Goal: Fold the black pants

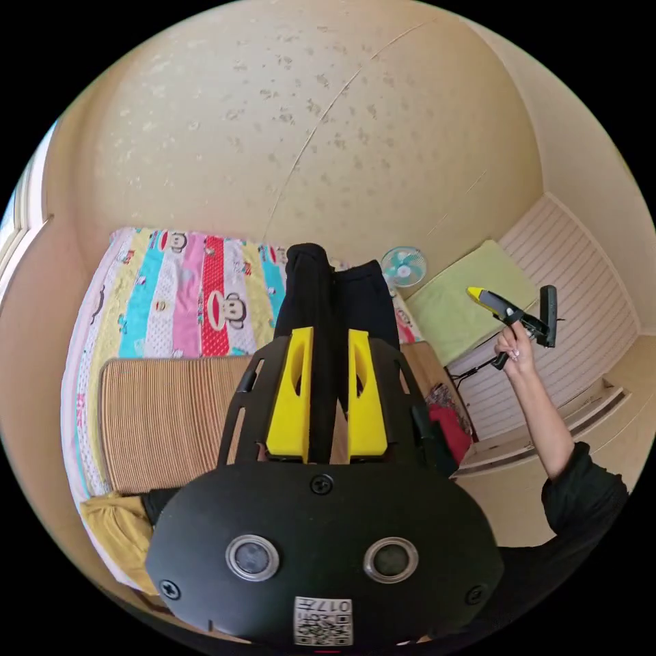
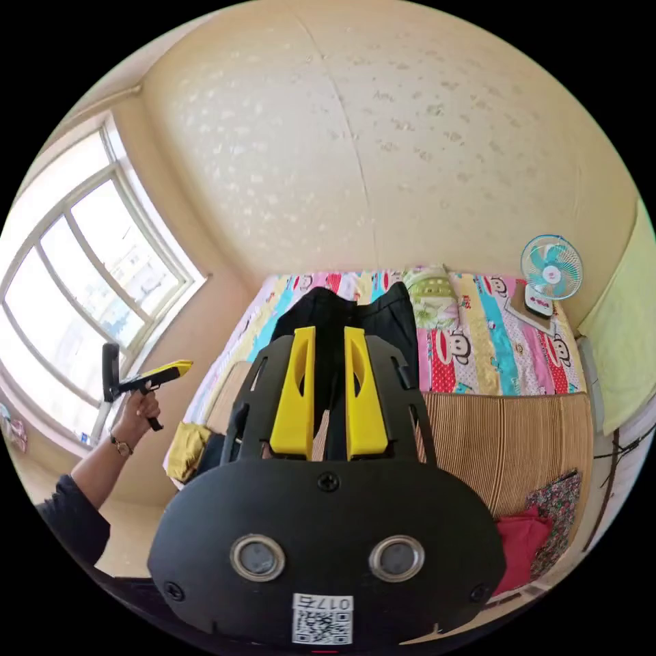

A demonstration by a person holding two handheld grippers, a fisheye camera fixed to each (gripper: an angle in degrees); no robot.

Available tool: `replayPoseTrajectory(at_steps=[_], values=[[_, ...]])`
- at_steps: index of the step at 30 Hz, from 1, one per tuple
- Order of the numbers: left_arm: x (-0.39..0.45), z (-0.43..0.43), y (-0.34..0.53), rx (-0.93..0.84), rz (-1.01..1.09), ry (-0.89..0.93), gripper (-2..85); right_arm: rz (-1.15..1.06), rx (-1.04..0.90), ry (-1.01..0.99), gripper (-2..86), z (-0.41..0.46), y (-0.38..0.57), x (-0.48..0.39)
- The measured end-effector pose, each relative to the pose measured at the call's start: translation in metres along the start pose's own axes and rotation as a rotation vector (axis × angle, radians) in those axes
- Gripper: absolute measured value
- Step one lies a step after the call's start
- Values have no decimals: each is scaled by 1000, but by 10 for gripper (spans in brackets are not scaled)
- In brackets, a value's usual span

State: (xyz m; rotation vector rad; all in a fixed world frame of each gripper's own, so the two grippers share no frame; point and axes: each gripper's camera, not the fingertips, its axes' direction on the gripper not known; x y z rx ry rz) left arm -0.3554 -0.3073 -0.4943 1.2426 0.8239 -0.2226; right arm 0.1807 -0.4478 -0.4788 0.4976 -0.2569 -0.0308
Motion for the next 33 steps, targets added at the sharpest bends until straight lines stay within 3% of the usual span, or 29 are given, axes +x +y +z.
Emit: replayPoseTrajectory(at_steps=[2,6,10,14,18,28,30,33], values=[[-41,59,75,-176,-42,-77,96,4,-241,-65,76,108,79,19],[-99,152,242,-492,-161,-104,104,126,-603,-204,84,237,211,37],[-111,176,334,-595,-167,-188,108,203,-821,-376,100,306,320,10],[-130,168,407,-596,-293,-141,110,267,-949,-523,104,333,390,-25],[-127,171,455,-665,-257,-226,78,304,-971,-634,71,335,419,-42],[-99,158,557,-868,-318,-379,11,57,-1163,-675,36,256,425,-68],[-91,129,586,-829,-413,-395,8,51,-1120,-629,38,223,417,-46],[-76,100,605,-734,-525,-228,18,155,-969,-374,44,166,400,22]])
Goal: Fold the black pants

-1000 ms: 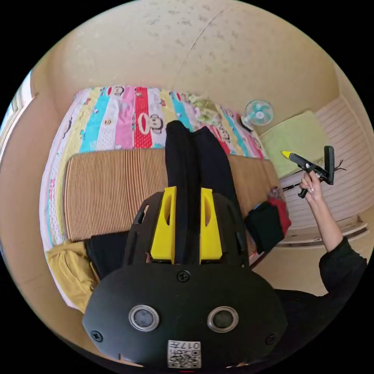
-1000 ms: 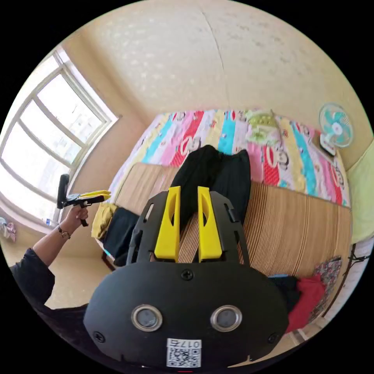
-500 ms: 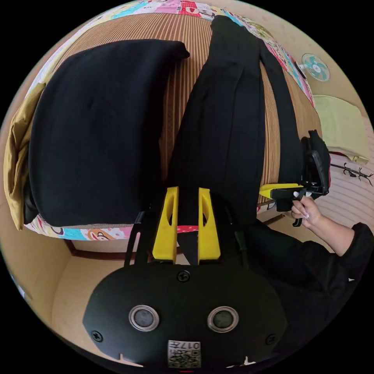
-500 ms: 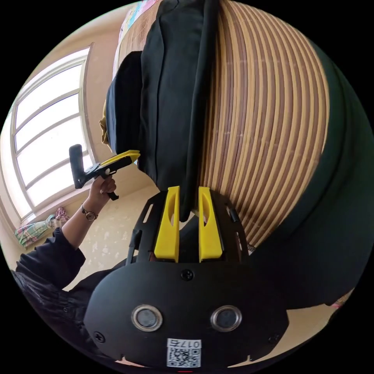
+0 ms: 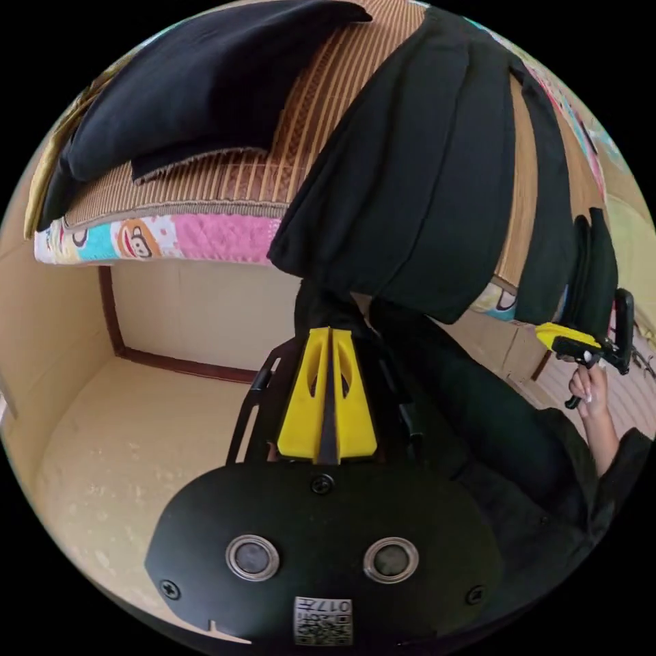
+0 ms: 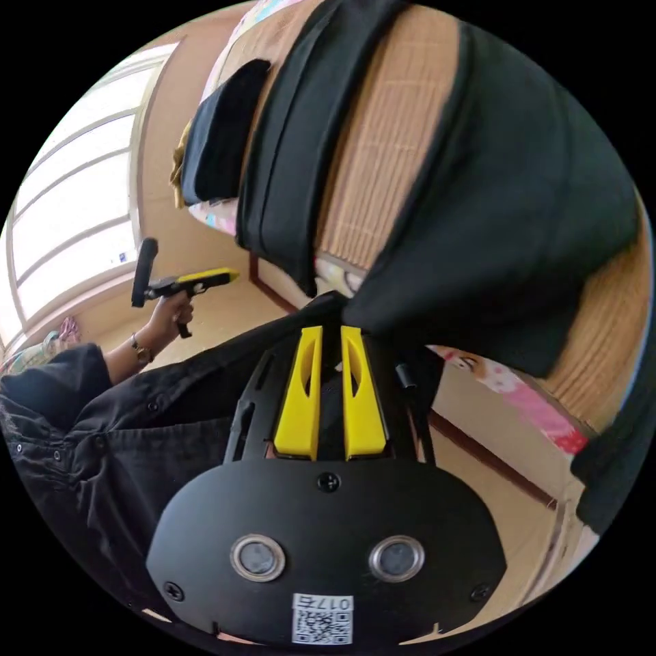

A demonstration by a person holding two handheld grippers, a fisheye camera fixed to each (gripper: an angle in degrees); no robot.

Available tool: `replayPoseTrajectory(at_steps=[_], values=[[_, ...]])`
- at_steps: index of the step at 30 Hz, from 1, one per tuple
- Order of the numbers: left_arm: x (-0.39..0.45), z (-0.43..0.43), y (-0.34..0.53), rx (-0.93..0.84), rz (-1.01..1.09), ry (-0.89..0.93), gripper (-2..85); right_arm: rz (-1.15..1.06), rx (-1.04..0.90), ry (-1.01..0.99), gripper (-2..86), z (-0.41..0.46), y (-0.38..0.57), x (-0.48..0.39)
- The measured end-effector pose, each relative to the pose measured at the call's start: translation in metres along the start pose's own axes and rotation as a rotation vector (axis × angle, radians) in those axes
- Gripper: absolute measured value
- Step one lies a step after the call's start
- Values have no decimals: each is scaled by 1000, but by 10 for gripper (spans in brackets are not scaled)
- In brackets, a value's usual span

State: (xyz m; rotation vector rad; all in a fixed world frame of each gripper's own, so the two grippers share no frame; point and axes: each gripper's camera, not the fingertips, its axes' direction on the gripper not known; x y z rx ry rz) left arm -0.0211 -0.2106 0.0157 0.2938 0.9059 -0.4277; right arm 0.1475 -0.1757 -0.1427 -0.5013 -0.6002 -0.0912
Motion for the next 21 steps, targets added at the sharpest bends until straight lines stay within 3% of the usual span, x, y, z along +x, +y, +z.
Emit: replayPoseTrajectory(at_steps=[2,5,7,10,12,16,21], values=[[17,-5,8,36,50,69,37,157,216,154,60,-49,34,37],[69,-7,-4,64,216,161,58,342,323,153,103,-68,48,78],[100,-7,-18,54,276,179,63,348,325,22,101,-62,45,91],[140,-20,-34,81,352,196,64,384,171,37,55,-27,44,95],[162,-40,-35,113,394,210,67,360,187,25,38,-22,70,88],[183,-72,-20,132,390,278,96,392,346,-57,23,-37,170,73],[266,-82,13,9,547,365,156,275,479,-152,17,-68,235,29]])
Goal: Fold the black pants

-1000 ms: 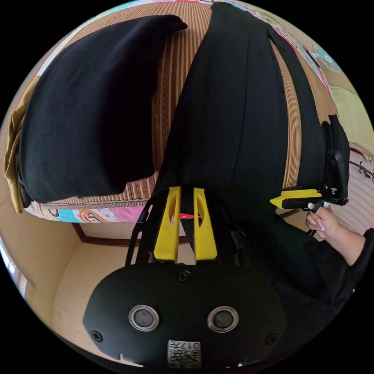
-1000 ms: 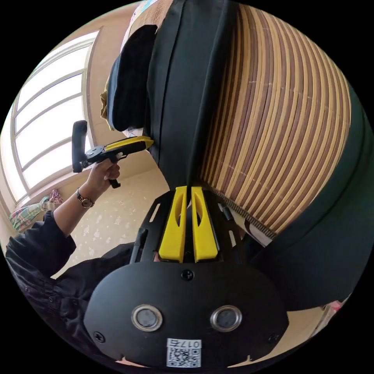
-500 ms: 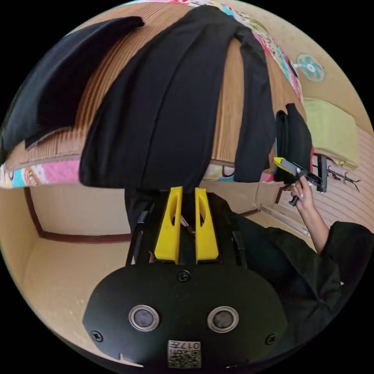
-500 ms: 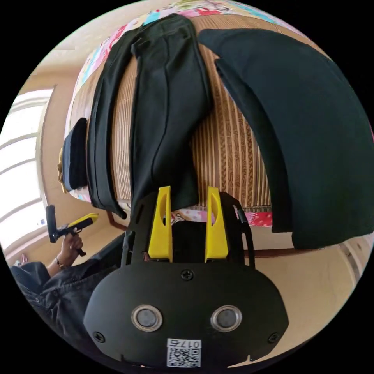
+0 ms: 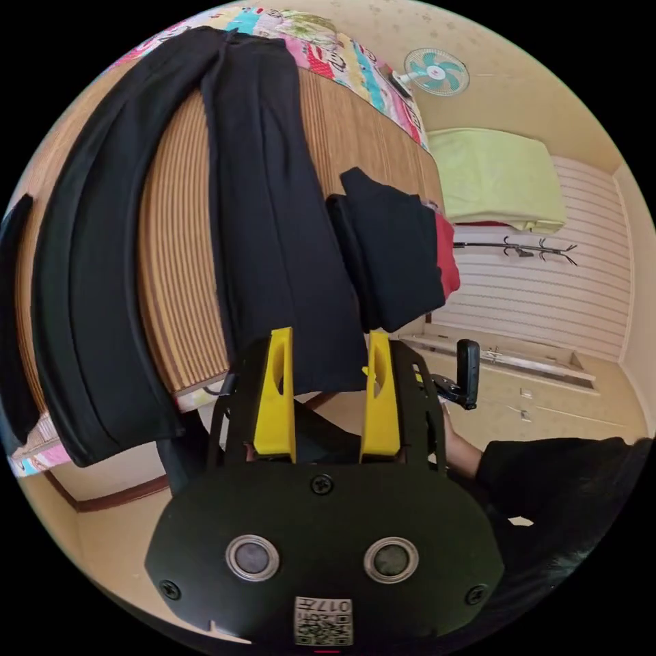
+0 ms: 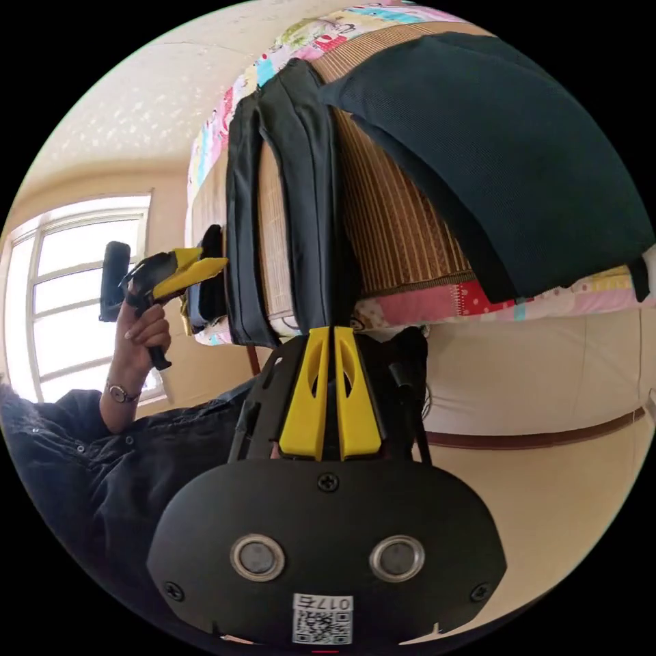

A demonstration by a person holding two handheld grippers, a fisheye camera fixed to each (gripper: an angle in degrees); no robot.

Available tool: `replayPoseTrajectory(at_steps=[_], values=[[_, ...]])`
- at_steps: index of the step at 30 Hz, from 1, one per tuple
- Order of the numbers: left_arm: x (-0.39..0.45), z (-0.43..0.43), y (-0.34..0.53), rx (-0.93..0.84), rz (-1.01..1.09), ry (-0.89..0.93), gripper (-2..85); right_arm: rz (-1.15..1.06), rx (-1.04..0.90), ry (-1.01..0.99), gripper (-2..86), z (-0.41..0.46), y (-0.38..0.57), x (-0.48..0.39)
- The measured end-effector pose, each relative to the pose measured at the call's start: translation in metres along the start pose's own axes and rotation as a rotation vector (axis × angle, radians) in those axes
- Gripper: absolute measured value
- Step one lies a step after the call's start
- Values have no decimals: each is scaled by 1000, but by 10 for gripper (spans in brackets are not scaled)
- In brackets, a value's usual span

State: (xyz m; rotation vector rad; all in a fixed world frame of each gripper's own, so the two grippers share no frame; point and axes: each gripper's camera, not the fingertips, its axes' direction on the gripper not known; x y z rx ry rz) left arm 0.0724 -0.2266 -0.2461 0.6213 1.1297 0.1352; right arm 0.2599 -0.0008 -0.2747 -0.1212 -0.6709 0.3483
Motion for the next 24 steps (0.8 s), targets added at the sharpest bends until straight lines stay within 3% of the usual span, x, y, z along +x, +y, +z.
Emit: replayPoseTrajectory(at_steps=[4,6,9,12,14,18,24], values=[[42,36,-14,-117,61,-111,157,-165,-6,-135,17,-12,9,-49],[53,51,-10,-184,63,-218,87,-241,-46,-163,19,-11,12,-64],[47,39,13,-135,39,-234,21,-370,-209,-107,25,-7,12,-64],[30,21,36,-92,-54,-168,11,-395,-403,152,32,-13,-21,-46],[27,7,48,-56,-63,-148,7,-451,-311,292,46,-43,-72,-58],[17,-23,70,-5,-78,-65,5,-453,-88,263,118,-69,-190,-79],[-14,-66,100,59,-117,89,2,-130,9,91,163,17,-404,-22]])
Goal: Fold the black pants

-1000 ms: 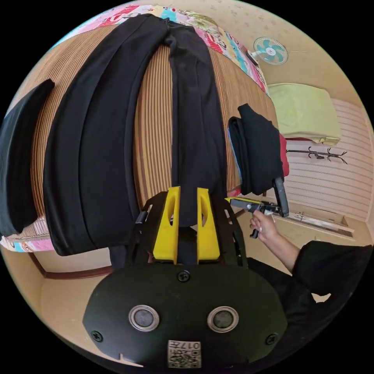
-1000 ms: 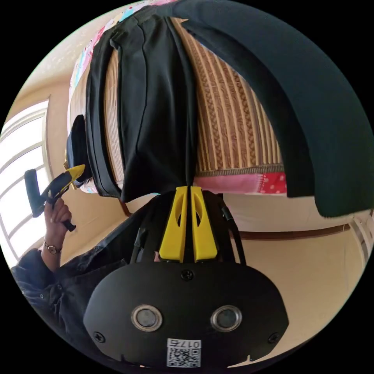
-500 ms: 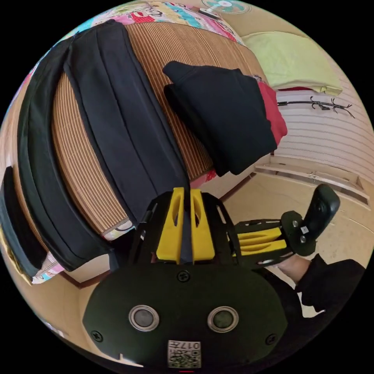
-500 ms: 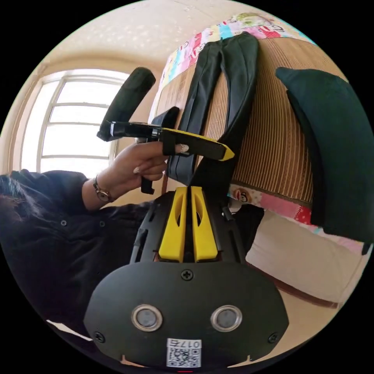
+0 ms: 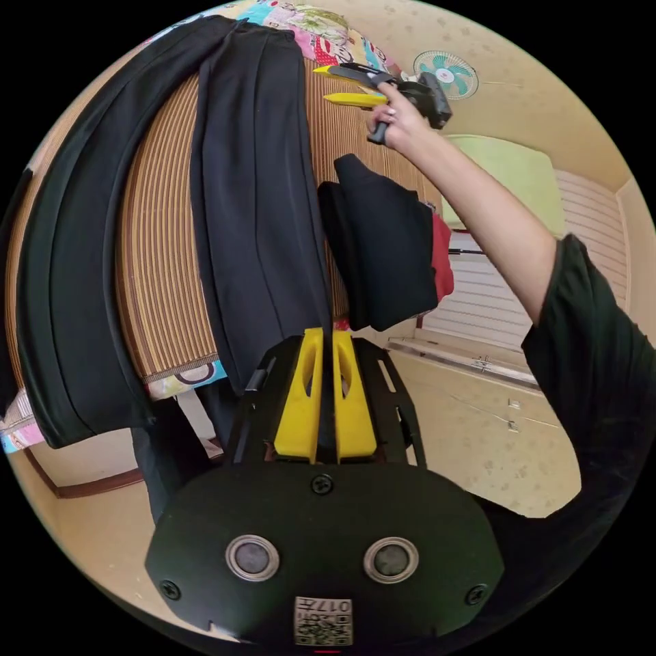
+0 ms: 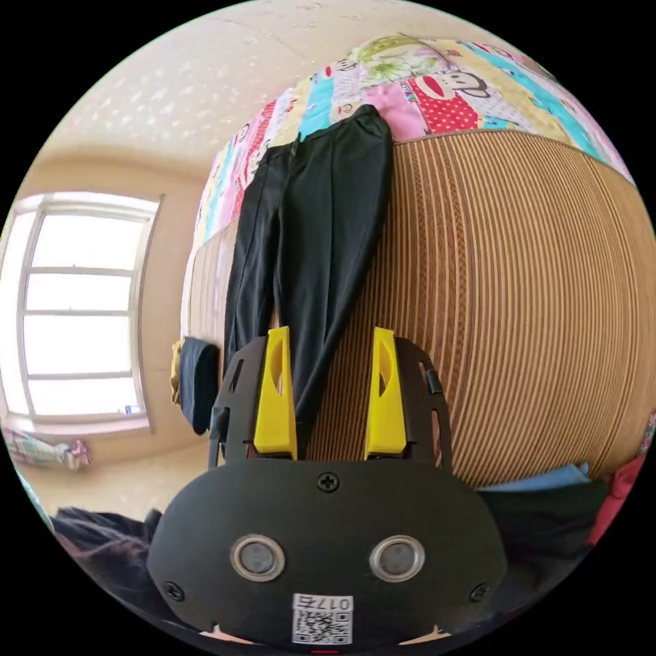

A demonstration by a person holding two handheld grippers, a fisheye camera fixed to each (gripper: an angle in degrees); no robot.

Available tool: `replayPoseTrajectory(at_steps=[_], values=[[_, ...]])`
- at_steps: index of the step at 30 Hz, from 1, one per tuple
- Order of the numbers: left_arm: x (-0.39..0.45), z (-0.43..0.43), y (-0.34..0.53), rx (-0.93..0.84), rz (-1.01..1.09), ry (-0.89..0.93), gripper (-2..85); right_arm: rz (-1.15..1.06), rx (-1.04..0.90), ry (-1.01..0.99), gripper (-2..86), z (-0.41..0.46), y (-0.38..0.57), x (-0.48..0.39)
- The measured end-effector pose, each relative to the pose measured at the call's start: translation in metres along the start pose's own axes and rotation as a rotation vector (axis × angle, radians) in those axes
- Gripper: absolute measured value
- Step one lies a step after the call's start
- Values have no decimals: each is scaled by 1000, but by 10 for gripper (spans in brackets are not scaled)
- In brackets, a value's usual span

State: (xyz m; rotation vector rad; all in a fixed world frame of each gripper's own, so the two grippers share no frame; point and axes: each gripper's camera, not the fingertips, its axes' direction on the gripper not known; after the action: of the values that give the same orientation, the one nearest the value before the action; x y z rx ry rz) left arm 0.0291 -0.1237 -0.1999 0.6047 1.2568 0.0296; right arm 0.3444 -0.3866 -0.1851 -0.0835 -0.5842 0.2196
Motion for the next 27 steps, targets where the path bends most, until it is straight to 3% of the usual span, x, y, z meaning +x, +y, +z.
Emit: replayPoseTrajectory(at_steps=[2,6,8,11,14,17,22,27], values=[[-17,-15,10,28,-9,73,1,146,71,23,152,21,-39,27],[-72,-49,37,71,-34,293,-1,223,231,-52,81,32,-57,29],[-101,-67,54,100,-78,393,-2,165,345,-164,44,34,-58,1],[-145,-114,89,198,-139,535,-1,-59,359,-219,37,48,-64,-71],[-185,-167,129,341,-137,611,1,-123,327,-326,41,86,-75,-138],[-241,-196,164,413,-249,585,4,-89,201,-371,58,157,-95,-184],[-312,-220,187,359,-413,270,15,-101,60,-423,89,224,-72,-211],[-321,-246,194,347,-428,72,12,-346,-102,-149,111,208,55,-217]])
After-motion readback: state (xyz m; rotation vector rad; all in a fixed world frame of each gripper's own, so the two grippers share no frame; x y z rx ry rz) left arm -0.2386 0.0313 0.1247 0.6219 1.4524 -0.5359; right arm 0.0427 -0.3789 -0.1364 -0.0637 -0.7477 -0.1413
